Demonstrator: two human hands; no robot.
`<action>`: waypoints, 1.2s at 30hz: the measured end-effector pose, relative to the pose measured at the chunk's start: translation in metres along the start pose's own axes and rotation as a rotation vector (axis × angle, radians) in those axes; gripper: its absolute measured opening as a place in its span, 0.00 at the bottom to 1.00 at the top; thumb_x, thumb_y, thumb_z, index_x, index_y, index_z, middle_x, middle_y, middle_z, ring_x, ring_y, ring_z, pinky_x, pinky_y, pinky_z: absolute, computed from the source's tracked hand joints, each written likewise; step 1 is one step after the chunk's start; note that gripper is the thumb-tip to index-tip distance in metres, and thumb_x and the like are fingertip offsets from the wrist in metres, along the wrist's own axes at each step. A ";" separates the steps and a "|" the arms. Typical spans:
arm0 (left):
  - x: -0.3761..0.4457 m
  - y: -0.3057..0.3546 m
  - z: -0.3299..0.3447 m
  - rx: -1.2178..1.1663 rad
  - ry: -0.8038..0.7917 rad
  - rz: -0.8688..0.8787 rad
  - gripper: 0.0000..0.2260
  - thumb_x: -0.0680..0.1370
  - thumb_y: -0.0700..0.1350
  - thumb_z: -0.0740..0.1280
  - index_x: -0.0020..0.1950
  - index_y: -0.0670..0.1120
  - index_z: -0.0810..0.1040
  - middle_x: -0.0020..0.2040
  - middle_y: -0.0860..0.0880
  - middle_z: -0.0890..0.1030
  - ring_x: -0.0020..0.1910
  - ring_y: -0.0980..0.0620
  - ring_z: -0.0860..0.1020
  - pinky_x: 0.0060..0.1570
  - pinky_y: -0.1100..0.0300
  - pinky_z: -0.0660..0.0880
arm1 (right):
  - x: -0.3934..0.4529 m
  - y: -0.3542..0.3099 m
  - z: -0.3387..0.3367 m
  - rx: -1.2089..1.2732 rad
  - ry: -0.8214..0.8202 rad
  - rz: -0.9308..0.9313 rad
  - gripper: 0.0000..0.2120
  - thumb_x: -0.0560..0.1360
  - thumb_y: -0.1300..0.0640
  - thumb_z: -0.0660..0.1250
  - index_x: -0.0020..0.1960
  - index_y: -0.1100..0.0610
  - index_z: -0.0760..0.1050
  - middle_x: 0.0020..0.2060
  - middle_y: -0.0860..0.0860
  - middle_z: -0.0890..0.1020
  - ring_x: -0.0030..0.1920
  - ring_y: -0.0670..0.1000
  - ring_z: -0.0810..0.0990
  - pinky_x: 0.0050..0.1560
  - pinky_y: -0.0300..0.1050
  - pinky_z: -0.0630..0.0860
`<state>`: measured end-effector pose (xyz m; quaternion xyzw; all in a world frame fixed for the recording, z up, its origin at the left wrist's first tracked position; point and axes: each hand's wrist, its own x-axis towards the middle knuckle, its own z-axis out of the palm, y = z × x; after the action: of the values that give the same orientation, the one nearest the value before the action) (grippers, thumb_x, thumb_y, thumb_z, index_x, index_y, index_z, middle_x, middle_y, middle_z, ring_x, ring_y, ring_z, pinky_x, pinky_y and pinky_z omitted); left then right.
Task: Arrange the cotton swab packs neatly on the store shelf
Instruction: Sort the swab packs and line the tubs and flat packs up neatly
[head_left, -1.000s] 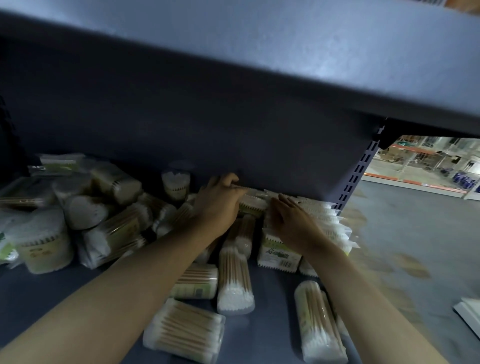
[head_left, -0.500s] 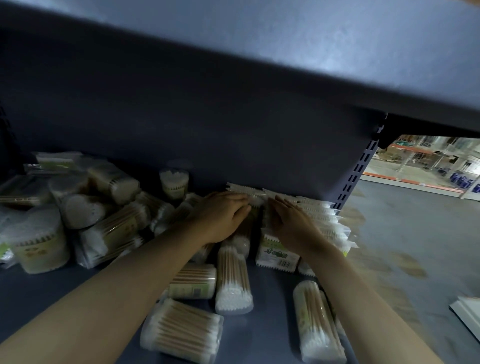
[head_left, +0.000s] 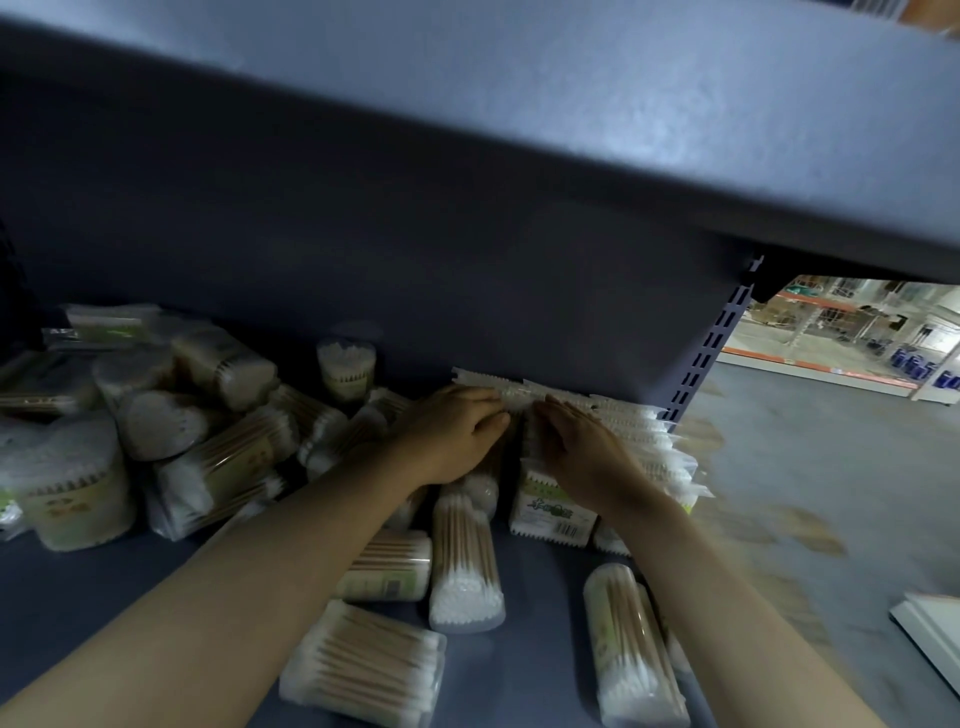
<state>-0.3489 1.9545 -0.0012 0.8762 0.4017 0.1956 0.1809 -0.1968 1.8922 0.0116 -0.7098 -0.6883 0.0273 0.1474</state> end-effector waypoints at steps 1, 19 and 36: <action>-0.001 0.000 -0.002 -0.055 0.004 0.001 0.19 0.82 0.49 0.54 0.72 0.47 0.66 0.74 0.52 0.63 0.72 0.54 0.60 0.71 0.60 0.56 | -0.001 -0.001 -0.001 0.003 0.012 -0.005 0.18 0.81 0.54 0.54 0.68 0.57 0.67 0.67 0.53 0.71 0.67 0.54 0.68 0.65 0.43 0.63; -0.079 -0.005 -0.031 -0.077 0.365 -0.176 0.12 0.78 0.42 0.61 0.60 0.47 0.77 0.56 0.48 0.80 0.55 0.48 0.76 0.54 0.57 0.71 | -0.036 -0.031 -0.016 0.195 0.238 -0.126 0.19 0.74 0.66 0.61 0.63 0.56 0.73 0.62 0.52 0.75 0.62 0.54 0.72 0.56 0.36 0.64; -0.154 -0.003 -0.018 0.202 0.069 -0.005 0.37 0.65 0.60 0.40 0.66 0.54 0.73 0.64 0.57 0.73 0.66 0.53 0.66 0.63 0.60 0.59 | -0.074 -0.060 0.005 0.241 0.221 -0.117 0.19 0.73 0.67 0.59 0.62 0.57 0.75 0.60 0.54 0.76 0.55 0.56 0.76 0.45 0.36 0.65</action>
<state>-0.4524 1.8402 -0.0174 0.8817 0.4273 0.1838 0.0784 -0.2598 1.8206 0.0095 -0.6442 -0.6998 0.0228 0.3078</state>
